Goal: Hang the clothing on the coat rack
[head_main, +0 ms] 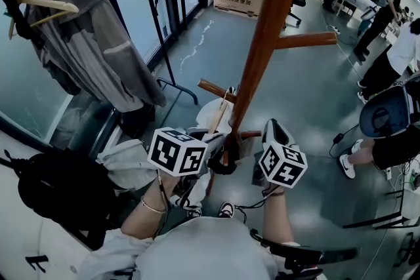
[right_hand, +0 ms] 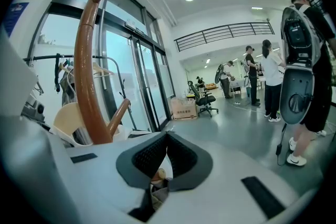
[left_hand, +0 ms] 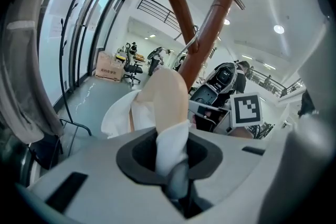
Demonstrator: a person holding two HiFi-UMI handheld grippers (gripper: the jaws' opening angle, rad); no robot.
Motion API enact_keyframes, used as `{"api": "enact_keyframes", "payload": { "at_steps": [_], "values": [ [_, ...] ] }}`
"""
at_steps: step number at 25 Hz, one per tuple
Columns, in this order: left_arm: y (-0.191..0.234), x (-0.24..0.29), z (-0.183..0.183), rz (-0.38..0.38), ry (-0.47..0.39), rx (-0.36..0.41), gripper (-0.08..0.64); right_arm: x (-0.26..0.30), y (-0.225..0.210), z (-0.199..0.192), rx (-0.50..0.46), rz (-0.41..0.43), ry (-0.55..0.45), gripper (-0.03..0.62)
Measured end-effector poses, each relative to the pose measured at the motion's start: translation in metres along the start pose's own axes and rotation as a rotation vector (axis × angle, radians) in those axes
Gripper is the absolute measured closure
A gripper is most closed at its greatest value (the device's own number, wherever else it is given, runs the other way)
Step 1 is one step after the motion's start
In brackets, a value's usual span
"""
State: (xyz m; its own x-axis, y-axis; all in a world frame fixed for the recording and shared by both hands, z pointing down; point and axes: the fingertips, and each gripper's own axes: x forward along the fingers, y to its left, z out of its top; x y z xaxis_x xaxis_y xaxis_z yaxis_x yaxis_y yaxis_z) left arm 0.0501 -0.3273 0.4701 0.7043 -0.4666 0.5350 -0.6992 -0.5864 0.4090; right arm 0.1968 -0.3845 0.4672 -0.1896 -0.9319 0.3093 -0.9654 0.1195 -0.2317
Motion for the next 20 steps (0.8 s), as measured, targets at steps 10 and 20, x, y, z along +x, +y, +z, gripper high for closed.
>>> {"api": "enact_keyframes", "payload": {
  "at_steps": [10, 20],
  "values": [
    [0.0, 0.005, -0.004, -0.001, 0.013, 0.008, 0.494, 0.004, -0.003, -0.002, 0.001, -0.001, 0.009, 0.569],
    [-0.004, 0.012, -0.008, -0.015, 0.06, 0.036, 0.494, 0.008, -0.004, -0.003, -0.002, 0.01, 0.021, 0.569]
  ]
}}
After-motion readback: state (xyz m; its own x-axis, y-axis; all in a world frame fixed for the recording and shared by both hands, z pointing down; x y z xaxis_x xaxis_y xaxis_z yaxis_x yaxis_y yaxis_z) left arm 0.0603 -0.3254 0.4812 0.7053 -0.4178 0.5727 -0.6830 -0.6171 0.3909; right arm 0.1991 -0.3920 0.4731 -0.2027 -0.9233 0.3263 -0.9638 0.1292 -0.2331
